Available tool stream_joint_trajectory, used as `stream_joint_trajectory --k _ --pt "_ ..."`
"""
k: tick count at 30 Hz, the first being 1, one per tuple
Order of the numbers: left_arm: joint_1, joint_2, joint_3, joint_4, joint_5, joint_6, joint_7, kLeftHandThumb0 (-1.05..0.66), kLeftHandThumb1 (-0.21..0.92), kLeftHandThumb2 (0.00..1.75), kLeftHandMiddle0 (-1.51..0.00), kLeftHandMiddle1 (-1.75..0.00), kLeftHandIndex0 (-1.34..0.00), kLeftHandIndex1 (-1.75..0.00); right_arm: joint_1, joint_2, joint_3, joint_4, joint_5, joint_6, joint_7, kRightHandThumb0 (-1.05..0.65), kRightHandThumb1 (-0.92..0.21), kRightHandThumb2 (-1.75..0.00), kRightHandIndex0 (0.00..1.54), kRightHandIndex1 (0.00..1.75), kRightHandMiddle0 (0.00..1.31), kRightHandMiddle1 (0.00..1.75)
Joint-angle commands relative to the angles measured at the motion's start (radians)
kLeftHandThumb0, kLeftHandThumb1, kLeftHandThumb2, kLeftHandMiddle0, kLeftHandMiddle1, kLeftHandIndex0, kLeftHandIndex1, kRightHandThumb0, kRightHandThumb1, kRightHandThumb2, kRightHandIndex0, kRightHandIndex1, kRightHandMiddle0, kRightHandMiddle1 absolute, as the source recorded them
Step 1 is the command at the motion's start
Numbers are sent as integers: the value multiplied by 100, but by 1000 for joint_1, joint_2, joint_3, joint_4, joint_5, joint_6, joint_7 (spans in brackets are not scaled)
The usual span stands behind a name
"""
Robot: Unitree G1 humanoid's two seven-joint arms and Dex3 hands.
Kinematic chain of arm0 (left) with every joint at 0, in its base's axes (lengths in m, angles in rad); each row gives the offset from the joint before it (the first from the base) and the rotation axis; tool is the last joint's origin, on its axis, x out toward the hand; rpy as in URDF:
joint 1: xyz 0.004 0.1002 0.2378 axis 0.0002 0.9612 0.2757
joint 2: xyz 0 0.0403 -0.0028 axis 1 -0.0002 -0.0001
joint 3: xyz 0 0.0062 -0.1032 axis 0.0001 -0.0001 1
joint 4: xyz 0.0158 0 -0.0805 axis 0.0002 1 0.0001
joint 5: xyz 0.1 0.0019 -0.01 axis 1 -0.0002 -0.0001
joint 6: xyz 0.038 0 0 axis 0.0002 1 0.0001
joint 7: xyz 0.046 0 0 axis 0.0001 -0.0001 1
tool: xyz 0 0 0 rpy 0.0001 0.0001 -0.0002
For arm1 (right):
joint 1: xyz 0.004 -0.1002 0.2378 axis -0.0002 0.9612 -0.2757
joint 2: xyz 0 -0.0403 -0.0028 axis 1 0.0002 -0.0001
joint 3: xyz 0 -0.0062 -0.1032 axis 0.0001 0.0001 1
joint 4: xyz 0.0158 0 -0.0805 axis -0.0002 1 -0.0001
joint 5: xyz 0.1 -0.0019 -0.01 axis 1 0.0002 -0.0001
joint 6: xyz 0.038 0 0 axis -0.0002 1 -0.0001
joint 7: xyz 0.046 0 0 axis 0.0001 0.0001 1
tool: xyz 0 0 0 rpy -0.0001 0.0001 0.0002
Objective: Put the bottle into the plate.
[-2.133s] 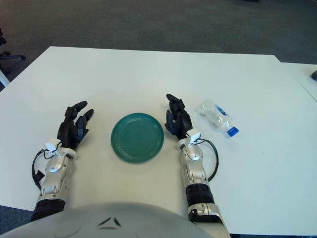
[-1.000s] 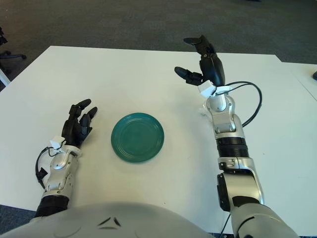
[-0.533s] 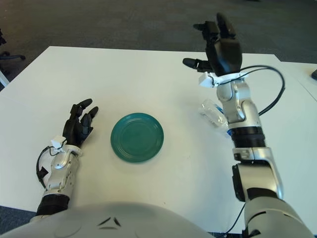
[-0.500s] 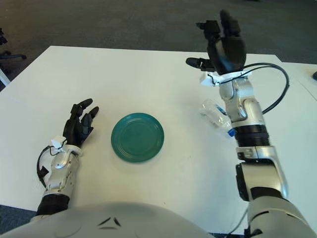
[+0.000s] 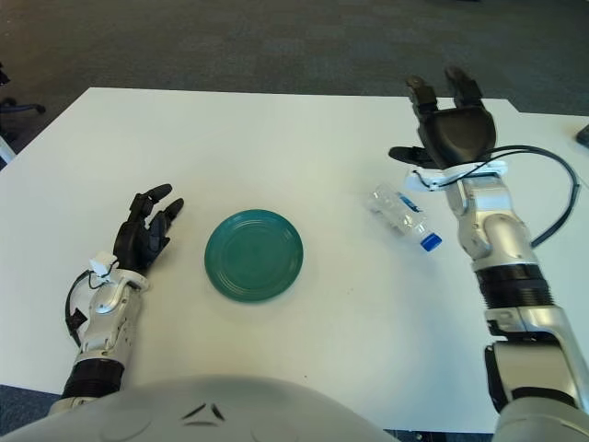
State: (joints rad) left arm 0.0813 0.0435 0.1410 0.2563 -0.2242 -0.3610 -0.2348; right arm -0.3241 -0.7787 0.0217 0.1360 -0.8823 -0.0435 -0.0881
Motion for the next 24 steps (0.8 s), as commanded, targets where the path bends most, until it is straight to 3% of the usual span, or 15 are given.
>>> stream_joint_trajectory --k 1,10,24 --pt "12 16 20 32 -26 32 -19 -63 92 51 -40 -34 -7 -104 44 7 -10 -79 37 22 54 -105 -92 -60 0 0 0 0" --pt "18 32 39 33 -44 20 -42 -61 92 52 -39 -34 -7 -103 101 35 -23 -166 85 76 118 -105 -92 -62 0 0 0 0" --pt "51 71 62 5 -67 29 -88 -60 92 59 -38 -32 -7 -102 162 122 -36 -173 145 111 72 -105 -92 -65 0 0 0 0"
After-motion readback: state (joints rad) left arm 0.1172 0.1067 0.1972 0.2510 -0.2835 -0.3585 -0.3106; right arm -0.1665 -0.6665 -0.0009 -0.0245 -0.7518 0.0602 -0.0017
